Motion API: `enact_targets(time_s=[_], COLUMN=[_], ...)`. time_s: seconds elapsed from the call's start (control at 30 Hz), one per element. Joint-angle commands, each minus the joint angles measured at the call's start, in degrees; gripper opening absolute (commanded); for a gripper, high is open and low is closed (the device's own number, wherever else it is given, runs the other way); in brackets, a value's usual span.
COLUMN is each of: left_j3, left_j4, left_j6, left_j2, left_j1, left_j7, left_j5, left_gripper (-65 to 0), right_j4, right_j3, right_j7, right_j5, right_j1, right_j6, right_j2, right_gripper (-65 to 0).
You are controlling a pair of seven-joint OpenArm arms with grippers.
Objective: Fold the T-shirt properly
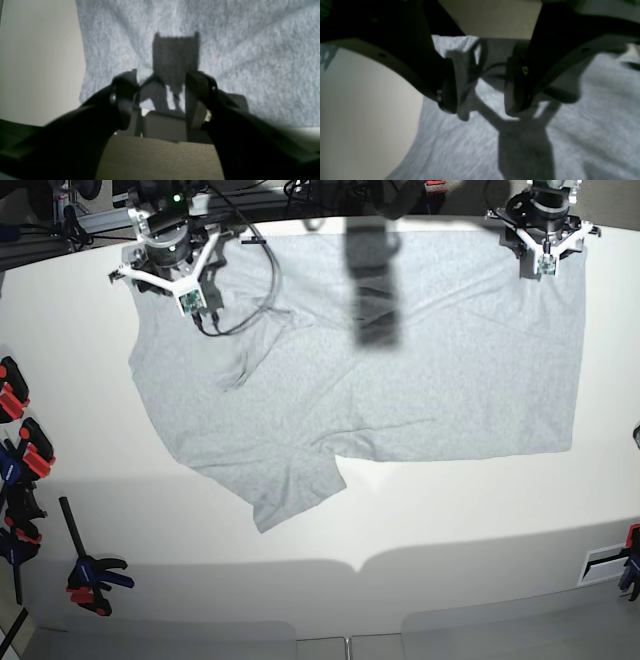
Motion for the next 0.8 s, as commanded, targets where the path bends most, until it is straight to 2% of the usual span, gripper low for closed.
enact_targets(time_s=[0.0,0.13,0.27,0.43,0.6,0.7,0.77], left_j3=[-0.28,-0.28,-0.28,-0.28,-0.28,-0.28,-0.28], left_j4=[0.31,0.31,2.93,8.83,9.90,9.94,10.05], left_j6=[-0.09,-0.09,-0.09,-0.11,-0.09,-0.09,-0.07], left_j2=[-0.63,-0.63,-0.63,-0.63,-0.63,-0.66,-0.68], left_j1=[0.79,0.81,0.81,0.79,0.76,0.46,0.15], left_j7=[0.98,1.90,1.90,2.16,2.25,1.07,-3.21], left_j5=[0.48,0.48,0.48,0.50,0.72,4.79,10.21], left_gripper=[-34.5,-34.5,-34.5,-34.5,-34.5,-34.5,-34.5], right_j4=[-0.96,-3.56,-3.54,-3.32,-2.51,0.31,3.67], right_j3=[0.15,0.26,0.26,0.26,0.26,0.26,0.26], right_j7=[0.85,0.46,-0.61,-2.40,-2.78,-2.69,-2.29], right_j5=[-0.07,-0.72,-4.35,-4.61,-4.61,-4.74,-6.95], right_j1=[-0.33,-0.50,-0.68,-1.14,-1.46,-1.44,-1.38], right_j6=[-0.04,-0.04,-0.11,-0.09,-0.11,-0.11,-0.15], right_j2=[0.28,0.28,0.31,0.28,0.28,0.28,0.28], right_gripper=[-36.0,-36.0,-36.0,-36.0,-36.0,-36.0,-36.0])
